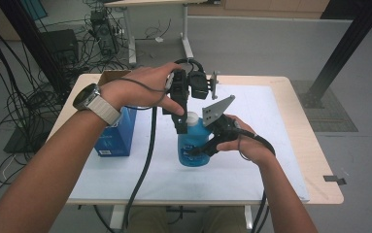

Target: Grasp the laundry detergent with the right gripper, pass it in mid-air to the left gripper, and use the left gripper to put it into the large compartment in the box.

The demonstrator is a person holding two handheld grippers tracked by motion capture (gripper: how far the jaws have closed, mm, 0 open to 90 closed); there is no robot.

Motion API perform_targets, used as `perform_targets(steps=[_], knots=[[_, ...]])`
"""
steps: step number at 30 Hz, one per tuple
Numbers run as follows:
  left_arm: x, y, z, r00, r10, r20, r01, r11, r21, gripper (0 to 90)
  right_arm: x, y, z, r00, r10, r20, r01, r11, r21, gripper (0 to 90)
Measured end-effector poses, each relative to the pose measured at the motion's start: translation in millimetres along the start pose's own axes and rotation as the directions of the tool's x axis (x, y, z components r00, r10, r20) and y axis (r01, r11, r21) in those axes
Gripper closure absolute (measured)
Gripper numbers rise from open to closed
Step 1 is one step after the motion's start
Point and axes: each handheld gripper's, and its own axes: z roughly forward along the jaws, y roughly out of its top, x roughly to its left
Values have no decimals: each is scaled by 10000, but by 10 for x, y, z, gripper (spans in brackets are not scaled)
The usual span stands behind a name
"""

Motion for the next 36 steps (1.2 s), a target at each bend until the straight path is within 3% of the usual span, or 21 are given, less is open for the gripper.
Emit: perform_targets(steps=[4,36], knots=[[9,4,-8,10000,-50,-64,49,9997,-228,69,-4,3,-3,10000,46,-40,-46,10000,-10,436],[-19,114,40,10000,16,28,-16,9999,-165,74,7,30,8,9999,37,-132,-37,10000,-32,436]])
